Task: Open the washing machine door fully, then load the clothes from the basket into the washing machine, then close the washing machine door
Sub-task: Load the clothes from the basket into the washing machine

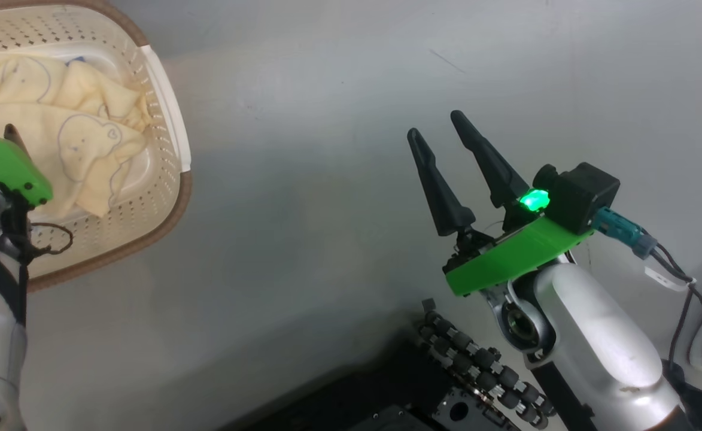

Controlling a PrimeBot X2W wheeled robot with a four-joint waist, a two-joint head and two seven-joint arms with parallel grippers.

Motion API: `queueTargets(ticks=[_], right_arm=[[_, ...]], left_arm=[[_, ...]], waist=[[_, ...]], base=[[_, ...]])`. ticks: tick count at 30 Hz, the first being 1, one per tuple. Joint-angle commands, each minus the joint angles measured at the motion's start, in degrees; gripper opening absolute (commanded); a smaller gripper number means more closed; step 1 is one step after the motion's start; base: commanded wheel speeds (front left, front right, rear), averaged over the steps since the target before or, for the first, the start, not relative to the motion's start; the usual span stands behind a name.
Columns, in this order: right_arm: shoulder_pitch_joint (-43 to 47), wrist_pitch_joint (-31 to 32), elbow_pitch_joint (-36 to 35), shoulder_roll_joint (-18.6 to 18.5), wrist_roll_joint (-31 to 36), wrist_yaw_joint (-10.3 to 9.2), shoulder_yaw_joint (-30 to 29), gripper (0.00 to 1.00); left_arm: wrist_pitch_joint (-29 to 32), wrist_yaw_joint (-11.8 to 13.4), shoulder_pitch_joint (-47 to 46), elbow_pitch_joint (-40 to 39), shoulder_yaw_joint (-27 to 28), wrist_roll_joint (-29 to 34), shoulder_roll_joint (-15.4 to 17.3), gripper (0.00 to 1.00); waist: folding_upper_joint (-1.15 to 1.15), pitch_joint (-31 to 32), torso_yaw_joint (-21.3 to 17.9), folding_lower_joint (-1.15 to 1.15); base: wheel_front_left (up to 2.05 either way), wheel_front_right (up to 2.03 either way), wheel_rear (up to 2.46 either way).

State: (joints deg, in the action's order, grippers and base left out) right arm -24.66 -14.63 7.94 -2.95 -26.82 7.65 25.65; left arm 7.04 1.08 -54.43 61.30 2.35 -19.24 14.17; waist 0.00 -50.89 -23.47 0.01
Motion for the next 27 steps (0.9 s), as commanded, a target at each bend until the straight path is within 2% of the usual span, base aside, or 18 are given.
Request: queueTargets(ticks=[1, 15, 27], right_arm=[[1.05, -0.37, -1.54, 0.06, -0.61, -0.16, 0.91, 1.00], [0.13, -0.37, -3.32, 0.07, -1.97, -0.16, 2.08, 1.00], [1.98, -0.37, -4.07, 0.07, -1.56, -0.16, 0.15, 1.00]], left_arm=[[0.25, 0.52, 0.41, -0.43, 0.68, 0.24, 2.69, 1.00], [1.53, 1.17, -2.93, 0.04, -1.57, 1.50, 5.85, 1.00], [1.93, 1.36, -6.07, 1.19, -4.49, 2.91, 5.68, 1.00]], waist=[[0.00, -1.38, -0.77, -0.01], [0.00, -5.61, -2.84, -0.01], [0.00, -7.22, -2.18, -0.01]], base=[[0.00, 0.00, 0.00], [0.00, 0.00, 0.00], [0.00, 0.00, 0.00]])
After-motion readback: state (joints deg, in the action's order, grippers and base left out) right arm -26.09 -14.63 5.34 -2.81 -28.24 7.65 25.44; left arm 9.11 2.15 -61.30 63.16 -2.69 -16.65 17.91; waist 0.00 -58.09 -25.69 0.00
